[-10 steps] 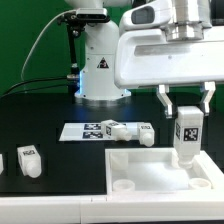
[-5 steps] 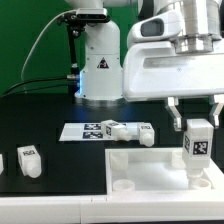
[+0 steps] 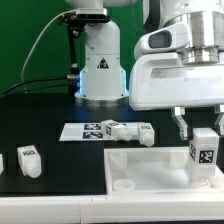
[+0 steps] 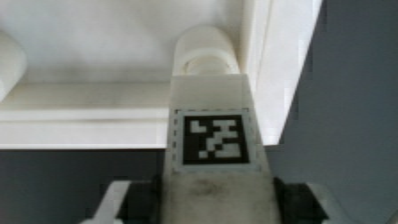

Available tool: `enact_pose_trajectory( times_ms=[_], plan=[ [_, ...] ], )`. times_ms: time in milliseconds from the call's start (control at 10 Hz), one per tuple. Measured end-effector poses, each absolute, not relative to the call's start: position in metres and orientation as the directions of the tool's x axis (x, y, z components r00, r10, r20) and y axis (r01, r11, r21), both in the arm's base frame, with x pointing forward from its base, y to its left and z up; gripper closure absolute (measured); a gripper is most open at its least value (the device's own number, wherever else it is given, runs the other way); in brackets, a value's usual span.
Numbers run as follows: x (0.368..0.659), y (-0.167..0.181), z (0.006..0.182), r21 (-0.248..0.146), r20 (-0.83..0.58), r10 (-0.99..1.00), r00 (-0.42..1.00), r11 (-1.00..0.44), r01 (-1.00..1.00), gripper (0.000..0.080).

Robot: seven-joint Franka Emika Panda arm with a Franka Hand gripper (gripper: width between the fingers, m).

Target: Assemble square table

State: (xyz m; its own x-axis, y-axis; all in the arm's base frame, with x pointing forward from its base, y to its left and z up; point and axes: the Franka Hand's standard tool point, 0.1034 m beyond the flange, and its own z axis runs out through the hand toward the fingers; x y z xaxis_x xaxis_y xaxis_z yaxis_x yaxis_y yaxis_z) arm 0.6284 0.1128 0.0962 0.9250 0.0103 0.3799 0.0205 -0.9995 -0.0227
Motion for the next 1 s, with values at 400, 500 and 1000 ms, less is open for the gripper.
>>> enact_pose_trajectory(
  times_ms=[400,500,1000],
  plan=[
    [0.6296,0.1117,0.0907,-0.013,0.439,0.018,0.898,-1.0,0.026,0.0514],
    [0.6296,0.1113,0.0908,-0.012,0.443,0.018,0.897,-1.0,0.026,0.0514],
    [0.6297,0.1111,0.0904,-0.012,0.439,0.018,0.898,-1.0,0.026,0.0181]
  ],
)
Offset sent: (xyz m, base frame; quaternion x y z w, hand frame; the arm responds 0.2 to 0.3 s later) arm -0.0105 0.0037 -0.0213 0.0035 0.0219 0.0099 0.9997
